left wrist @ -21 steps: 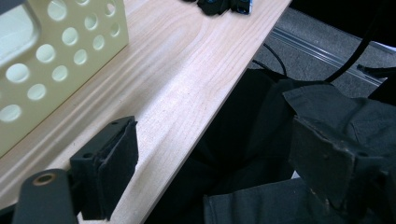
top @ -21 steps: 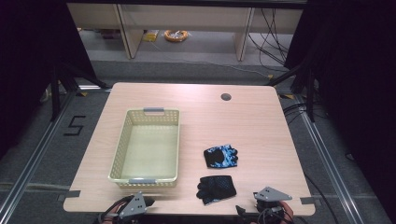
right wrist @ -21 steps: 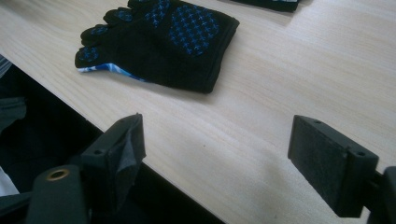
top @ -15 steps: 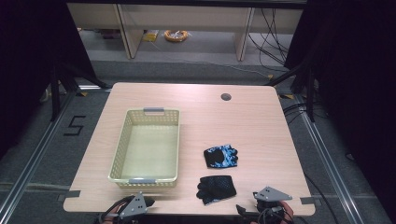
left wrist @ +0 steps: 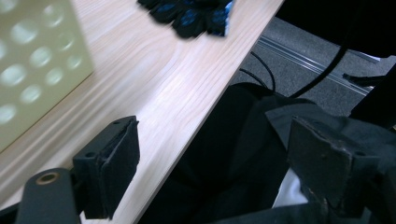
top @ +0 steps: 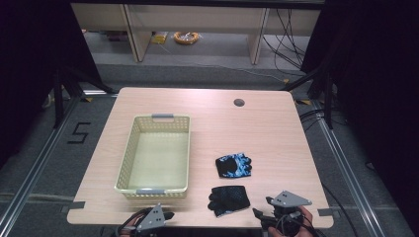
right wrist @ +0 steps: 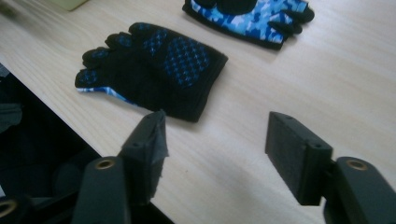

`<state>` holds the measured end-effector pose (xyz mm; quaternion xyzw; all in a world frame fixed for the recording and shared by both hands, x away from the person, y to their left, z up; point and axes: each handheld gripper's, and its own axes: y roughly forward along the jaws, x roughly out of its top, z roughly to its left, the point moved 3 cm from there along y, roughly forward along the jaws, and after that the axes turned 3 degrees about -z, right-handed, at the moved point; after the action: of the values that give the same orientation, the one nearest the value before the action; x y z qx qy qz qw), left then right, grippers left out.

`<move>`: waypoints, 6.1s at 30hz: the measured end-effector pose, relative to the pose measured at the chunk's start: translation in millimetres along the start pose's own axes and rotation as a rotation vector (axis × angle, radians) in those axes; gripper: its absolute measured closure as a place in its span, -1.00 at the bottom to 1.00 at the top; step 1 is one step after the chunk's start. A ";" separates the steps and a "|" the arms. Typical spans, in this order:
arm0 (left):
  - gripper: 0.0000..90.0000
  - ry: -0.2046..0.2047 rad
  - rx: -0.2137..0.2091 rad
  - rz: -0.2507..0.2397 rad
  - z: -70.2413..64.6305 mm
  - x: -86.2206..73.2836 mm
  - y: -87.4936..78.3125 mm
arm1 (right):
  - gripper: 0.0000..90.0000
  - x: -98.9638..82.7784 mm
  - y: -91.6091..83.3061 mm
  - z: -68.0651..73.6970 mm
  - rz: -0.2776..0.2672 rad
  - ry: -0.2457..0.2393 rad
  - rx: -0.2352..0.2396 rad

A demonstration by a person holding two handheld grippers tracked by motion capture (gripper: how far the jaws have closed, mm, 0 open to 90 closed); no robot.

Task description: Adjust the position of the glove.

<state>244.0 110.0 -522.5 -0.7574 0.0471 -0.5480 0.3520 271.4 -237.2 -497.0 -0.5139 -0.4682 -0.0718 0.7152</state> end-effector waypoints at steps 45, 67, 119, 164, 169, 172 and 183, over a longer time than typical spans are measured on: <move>0.49 0.195 0.040 0.063 -7.1 60.7 106.7 | 0.46 44.1 84.9 -26.8 0.106 -0.034 0.174; 0.83 0.206 0.104 0.056 6.0 59.5 92.6 | 0.89 48.9 72.8 -17.1 0.065 -0.009 0.158; -0.30 -0.025 0.030 0.020 8.3 18.6 24.6 | 1.00 86.0 125.3 -10.6 0.196 -0.092 0.102; -0.30 -0.025 0.028 -0.002 9.1 20.1 13.6 | 0.47 88.1 96.5 -98.0 0.091 -0.059 -0.077; -0.30 -0.041 0.035 -0.007 10.9 18.1 11.2 | 0.38 94.6 102.1 -88.5 0.057 -0.118 -0.021; -0.32 -0.021 0.034 -0.006 12.8 17.2 9.6 | 0.29 94.4 107.1 -83.8 0.100 -0.109 -0.005; -0.34 -0.034 0.044 -0.016 14.5 14.2 6.0 | 0.34 90.7 130.2 -91.9 0.146 -0.112 0.043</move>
<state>264.1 105.9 -516.9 -0.7590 0.0229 -0.5388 0.3647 452.2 -216.4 -519.6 -0.5345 -0.4700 0.0195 0.7022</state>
